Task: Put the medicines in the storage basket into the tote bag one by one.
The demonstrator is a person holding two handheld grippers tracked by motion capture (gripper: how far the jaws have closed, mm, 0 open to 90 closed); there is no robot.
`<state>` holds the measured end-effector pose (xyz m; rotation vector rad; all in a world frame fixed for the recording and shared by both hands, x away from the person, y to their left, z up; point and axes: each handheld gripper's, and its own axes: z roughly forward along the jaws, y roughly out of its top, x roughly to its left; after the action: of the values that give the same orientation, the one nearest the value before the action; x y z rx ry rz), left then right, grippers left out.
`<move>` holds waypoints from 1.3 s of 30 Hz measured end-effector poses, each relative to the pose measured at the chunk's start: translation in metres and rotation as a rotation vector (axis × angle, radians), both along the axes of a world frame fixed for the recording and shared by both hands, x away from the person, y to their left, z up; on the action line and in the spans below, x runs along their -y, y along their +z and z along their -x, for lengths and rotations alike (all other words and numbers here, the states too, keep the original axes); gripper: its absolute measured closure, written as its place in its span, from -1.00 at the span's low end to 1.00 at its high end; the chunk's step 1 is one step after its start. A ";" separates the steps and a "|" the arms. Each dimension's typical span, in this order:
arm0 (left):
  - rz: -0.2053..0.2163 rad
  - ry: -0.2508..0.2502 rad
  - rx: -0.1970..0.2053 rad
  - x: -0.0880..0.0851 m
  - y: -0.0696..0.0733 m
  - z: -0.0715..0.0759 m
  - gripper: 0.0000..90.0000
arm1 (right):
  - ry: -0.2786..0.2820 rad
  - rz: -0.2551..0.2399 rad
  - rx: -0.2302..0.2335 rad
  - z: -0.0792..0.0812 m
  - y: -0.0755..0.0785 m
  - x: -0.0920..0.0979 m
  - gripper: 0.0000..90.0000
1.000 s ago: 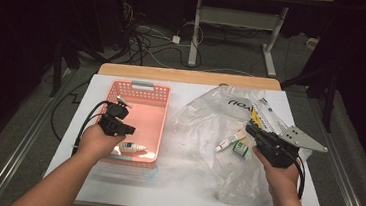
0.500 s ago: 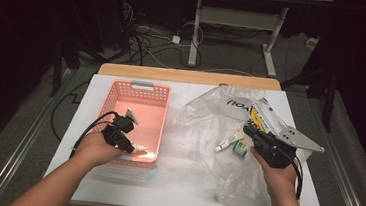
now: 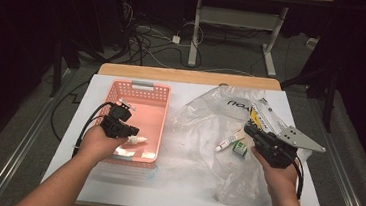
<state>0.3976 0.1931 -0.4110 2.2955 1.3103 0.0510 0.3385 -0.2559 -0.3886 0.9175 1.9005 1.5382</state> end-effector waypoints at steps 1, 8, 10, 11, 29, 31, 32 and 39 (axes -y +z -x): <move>-0.005 -0.009 -0.014 -0.001 0.000 0.000 0.95 | 0.000 0.001 0.001 0.000 0.000 0.000 0.99; -0.073 -0.069 -0.167 -0.001 -0.011 -0.002 0.95 | -0.003 0.000 -0.006 -0.001 -0.001 -0.001 0.99; -0.091 -0.077 -0.192 0.001 -0.014 -0.003 0.95 | 0.001 0.005 -0.003 0.000 -0.001 -0.001 1.00; -0.104 -0.078 -0.197 0.003 -0.016 -0.004 0.95 | 0.000 0.002 -0.004 0.000 -0.001 -0.001 1.00; -0.118 -0.093 -0.045 -0.007 -0.008 -0.013 0.58 | -0.004 -0.001 -0.007 -0.001 -0.002 0.000 0.99; -0.138 -0.098 -0.035 -0.007 -0.009 -0.012 0.32 | 0.001 0.002 -0.007 -0.001 -0.002 -0.001 0.99; -0.130 -0.108 -0.040 -0.007 -0.010 -0.013 0.24 | 0.003 0.004 -0.007 -0.001 -0.002 -0.001 0.99; -0.212 -0.185 -0.090 0.004 -0.022 -0.019 -0.20 | 0.001 0.001 -0.008 -0.001 -0.002 -0.001 0.98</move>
<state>0.4170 0.1889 -0.4327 2.6177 1.1788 0.0252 0.3396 -0.2545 -0.3908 0.9243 1.9075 1.5362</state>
